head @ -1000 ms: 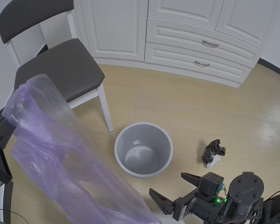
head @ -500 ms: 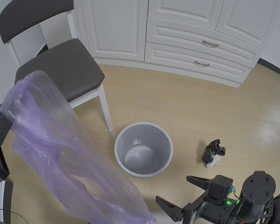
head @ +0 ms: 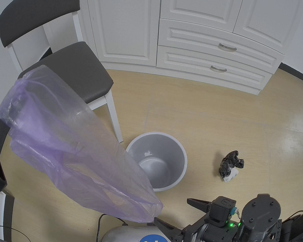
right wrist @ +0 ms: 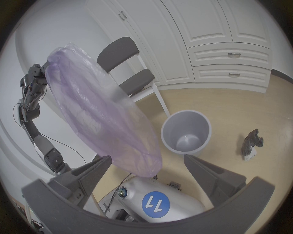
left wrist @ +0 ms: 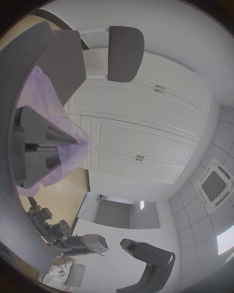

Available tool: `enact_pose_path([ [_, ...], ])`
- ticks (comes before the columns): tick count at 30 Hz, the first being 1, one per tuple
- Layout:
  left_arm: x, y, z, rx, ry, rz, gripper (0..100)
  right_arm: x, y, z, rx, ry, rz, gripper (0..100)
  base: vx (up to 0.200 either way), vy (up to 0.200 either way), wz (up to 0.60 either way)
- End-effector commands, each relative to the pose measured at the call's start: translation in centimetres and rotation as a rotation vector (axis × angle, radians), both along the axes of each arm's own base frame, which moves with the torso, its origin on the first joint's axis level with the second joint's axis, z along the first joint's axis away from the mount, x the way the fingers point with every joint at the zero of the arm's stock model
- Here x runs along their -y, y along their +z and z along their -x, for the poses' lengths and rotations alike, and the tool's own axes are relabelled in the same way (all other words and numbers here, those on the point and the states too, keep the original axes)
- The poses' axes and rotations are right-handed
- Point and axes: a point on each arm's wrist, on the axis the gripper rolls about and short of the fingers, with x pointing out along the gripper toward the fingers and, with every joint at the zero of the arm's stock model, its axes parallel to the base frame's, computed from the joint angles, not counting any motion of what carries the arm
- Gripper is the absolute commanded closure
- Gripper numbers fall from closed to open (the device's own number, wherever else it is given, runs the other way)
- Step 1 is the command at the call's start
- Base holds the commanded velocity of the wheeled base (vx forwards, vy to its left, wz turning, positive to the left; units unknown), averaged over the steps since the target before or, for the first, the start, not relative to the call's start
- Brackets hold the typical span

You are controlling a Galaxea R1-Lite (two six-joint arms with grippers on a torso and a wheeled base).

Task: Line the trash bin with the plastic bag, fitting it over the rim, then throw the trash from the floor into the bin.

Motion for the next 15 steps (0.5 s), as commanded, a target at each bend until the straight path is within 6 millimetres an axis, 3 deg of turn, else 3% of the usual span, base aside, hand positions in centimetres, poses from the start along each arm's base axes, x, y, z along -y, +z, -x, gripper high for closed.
enact_pose_path([
  [1,0.0,0.1,0.0,0.003,0.0,0.002,100,-0.9,-1.6,-0.4,-0.028,0.0,0.044,0,0.0,0.0,0.0],
  [15,-0.3,0.6,0.3,0.022,-0.002,0.024,100,-2.4,-2.5,-4.7,-0.065,-0.136,-0.062,0,0.0,0.0,0.0],
])
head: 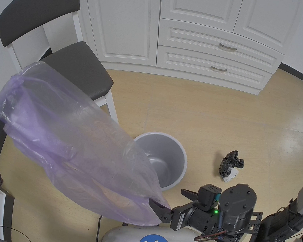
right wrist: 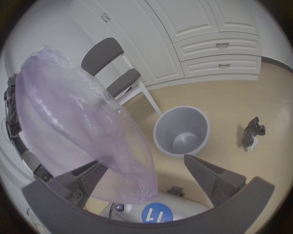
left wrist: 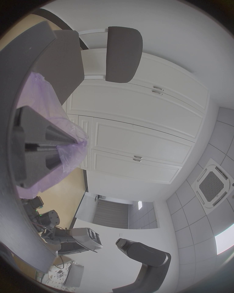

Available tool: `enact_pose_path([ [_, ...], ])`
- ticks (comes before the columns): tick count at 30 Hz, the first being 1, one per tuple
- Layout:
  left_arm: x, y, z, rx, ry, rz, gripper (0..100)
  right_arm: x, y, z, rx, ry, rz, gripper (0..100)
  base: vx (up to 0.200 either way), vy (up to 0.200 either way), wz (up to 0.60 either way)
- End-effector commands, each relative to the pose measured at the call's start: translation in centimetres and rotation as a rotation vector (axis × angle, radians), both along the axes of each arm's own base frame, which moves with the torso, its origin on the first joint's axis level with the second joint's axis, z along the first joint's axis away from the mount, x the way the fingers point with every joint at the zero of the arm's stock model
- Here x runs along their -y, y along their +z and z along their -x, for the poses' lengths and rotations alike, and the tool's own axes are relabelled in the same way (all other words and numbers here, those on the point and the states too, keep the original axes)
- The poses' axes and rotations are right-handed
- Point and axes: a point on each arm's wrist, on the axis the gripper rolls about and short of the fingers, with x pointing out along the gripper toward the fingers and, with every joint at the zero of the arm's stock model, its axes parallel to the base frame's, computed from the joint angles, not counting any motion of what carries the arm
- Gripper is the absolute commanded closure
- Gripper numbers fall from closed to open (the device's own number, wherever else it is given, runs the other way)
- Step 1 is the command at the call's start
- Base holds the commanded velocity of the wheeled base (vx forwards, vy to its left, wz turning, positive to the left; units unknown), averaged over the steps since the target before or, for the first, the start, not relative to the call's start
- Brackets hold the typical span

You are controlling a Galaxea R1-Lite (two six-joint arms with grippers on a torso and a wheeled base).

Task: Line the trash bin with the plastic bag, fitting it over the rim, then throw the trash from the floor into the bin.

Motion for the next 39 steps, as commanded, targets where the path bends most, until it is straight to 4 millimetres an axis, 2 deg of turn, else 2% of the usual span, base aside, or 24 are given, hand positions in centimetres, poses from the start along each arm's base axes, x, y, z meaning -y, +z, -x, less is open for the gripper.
enact_pose_path([
  [1,-0.1,0.2,0.1,0.006,0.0,0.007,100,-0.5,-0.6,-1.0,-0.014,-0.022,0.001,0,0.0,0.0,0.0],
  [9,-0.1,0.6,0.1,0.014,-0.003,0.021,100,-1.2,-0.8,-1.4,-0.035,-0.03,-0.06,0,0.0,0.0,0.0],
  [14,-0.1,0.6,0.1,0.015,-0.003,0.022,100,-1.3,-0.5,-0.7,-0.038,0.026,-0.135,0,0.0,0.0,0.0],
  [20,-0.1,0.9,0.1,0.02,-0.001,0.028,100,-0.6,-1.9,0.9,-0.099,0.119,-0.078,0,0.0,0.0,0.0],
  [30,-0.2,1.3,0.2,0.03,0.001,0.042,100,0.0,-3.0,1.4,-0.147,0.175,-0.028,0,0.0,0.0,0.0],
  [37,-0.3,1.5,0.2,0.049,0.002,0.061,100,-0.5,-2.9,1.5,-0.151,0.197,-0.058,0,0.0,0.0,0.0],
  [39,-0.3,1.6,0.2,0.056,0.002,0.07,100,-1.2,-2.9,1.6,-0.171,0.197,-0.088,0,0.0,0.0,0.0],
])
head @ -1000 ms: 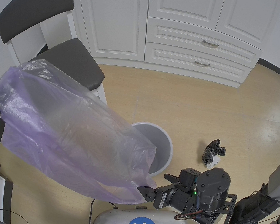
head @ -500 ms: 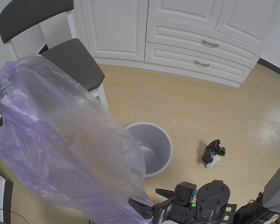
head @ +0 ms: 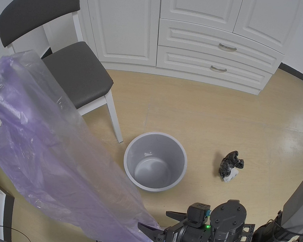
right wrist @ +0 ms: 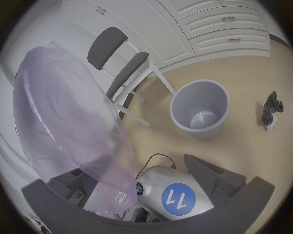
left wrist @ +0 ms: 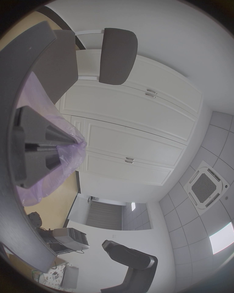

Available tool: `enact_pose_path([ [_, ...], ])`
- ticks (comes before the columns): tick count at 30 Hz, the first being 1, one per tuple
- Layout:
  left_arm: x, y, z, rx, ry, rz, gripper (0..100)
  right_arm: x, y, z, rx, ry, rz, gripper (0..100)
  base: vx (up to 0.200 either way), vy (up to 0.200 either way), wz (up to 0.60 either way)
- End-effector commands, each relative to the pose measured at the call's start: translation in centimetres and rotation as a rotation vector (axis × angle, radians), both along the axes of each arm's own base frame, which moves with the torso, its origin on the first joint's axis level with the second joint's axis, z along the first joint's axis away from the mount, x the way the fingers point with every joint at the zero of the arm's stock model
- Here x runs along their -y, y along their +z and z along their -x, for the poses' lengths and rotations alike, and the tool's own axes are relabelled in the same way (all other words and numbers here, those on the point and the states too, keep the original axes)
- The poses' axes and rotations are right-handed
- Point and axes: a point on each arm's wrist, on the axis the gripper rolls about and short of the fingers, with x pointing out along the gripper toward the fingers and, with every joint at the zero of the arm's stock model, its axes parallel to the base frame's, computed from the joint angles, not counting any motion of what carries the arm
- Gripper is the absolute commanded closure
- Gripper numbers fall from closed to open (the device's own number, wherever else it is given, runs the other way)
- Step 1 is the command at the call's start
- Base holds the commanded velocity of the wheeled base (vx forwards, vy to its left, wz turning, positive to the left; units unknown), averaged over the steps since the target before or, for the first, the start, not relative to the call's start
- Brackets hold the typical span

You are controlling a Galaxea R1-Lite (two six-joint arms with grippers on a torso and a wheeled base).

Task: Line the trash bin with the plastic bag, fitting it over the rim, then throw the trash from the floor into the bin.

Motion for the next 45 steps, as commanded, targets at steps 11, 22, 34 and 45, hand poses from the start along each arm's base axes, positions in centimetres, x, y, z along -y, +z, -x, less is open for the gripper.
enact_pose_path([
  [11,-0.1,0.6,0.1,0.017,-0.001,0.023,100,-2.3,0.2,0.0,-0.022,0.001,-0.225,0,0.0,0.0,0.0],
  [22,-0.3,1.3,0.2,0.05,0.001,0.061,100,-3.2,-2.2,0.7,-0.048,0.036,-0.188,0,0.0,0.0,0.0],
  [34,-0.3,1.5,0.2,0.055,0.0,0.069,100,-4.8,-3.3,0.4,-0.054,0.001,-0.221,0,0.0,0.0,0.0],
  [45,-0.3,1.4,0.2,0.053,0.0,0.067,100,-5.6,-2.0,-0.3,-0.006,-0.075,-0.285,0,0.0,0.0,0.0],
])
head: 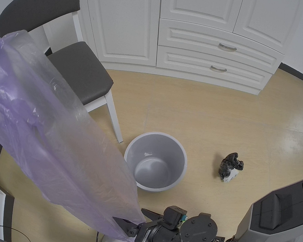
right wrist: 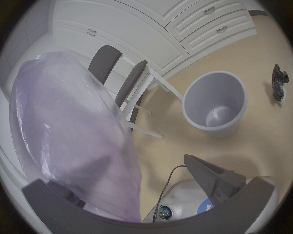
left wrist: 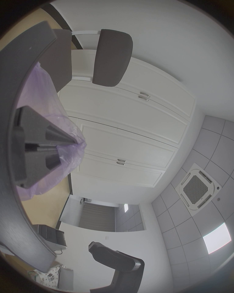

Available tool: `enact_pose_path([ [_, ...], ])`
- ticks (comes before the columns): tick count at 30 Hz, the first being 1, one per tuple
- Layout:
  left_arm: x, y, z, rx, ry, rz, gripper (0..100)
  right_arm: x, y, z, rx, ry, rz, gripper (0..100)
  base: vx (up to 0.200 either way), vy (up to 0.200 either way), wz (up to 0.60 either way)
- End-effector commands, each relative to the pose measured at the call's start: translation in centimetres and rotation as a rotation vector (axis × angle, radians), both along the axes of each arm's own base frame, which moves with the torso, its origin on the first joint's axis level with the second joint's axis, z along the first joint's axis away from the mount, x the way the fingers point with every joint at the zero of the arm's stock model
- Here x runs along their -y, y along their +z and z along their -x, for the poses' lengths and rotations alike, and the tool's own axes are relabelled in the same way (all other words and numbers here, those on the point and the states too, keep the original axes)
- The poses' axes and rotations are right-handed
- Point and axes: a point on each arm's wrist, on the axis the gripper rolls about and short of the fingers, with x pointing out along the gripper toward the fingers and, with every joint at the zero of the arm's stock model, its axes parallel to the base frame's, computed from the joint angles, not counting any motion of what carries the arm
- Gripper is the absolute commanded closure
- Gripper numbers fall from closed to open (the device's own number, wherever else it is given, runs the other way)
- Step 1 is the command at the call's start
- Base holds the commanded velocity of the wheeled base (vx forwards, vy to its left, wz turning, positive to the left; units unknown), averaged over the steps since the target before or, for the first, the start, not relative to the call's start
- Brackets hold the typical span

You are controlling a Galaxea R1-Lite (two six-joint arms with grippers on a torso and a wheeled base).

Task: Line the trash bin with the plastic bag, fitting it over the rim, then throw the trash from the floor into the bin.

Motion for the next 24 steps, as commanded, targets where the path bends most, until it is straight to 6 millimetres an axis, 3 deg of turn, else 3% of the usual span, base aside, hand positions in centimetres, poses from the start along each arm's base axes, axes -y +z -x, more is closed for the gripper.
enact_pose_path([
  [1,0.01,-0.01,-0.01,0.0,0.001,0.0,100,-0.11,0.26,-0.05,0.01,-0.001,-0.021,0,0.0,0.0,0.0],
  [13,0.01,-0.05,-0.02,-0.001,0.001,-0.001,100,-0.13,0.29,-0.07,0.018,-0.002,-0.016,0,0.0,0.0,0.0],
  [14,0.01,-0.05,-0.02,-0.001,0.001,-0.001,100,-0.14,0.24,-0.07,0.017,-0.002,-0.015,100,0.0,0.0,0.0],
  [24,0.04,-0.19,-0.04,-0.005,0.002,-0.007,100,0.29,0.84,-0.25,0.032,-0.012,-0.02,100,0.0,0.0,0.0],
])
